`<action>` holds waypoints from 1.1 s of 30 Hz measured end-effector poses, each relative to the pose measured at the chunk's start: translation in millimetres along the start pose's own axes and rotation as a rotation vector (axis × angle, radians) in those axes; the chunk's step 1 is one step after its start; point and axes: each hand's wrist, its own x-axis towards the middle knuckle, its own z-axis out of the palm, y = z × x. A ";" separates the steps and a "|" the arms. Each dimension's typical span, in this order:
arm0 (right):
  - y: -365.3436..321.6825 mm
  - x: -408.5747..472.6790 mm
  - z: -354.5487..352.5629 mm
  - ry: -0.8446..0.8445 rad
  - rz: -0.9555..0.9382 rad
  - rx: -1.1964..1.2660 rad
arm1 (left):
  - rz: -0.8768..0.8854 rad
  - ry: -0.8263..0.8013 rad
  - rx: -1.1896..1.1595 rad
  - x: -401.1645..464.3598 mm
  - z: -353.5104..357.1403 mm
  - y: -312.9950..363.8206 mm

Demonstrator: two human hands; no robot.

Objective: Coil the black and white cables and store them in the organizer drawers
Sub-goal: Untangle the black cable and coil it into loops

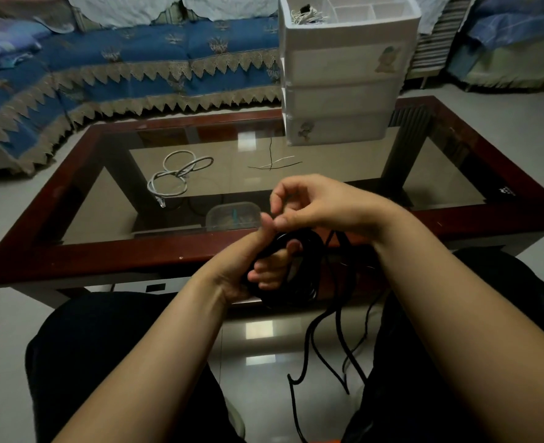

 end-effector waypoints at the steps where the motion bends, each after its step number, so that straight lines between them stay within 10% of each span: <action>1: 3.2 -2.3 -4.8 -0.035 -0.008 0.042 | 0.024 0.008 0.012 -1.9 -0.9 1.9; 12: 47.3 -7.1 10.9 0.129 0.125 0.100 | 0.095 -0.073 -0.165 -12.1 -9.5 22.4; 17: 63.4 -7.9 20.7 0.485 0.104 0.195 | 0.300 -0.073 -0.278 -18.2 -23.8 36.7; 21: 79.5 -16.1 -1.5 0.757 0.482 0.071 | 0.470 0.043 -0.349 -35.1 -37.0 45.9; 27: 101.6 -9.7 14.1 0.271 0.979 -0.699 | 0.544 0.301 -0.291 -52.9 -43.8 54.3; 33: 113.9 -6.1 42.9 0.237 0.935 -1.158 | 0.516 0.383 -0.191 -54.2 -37.3 61.1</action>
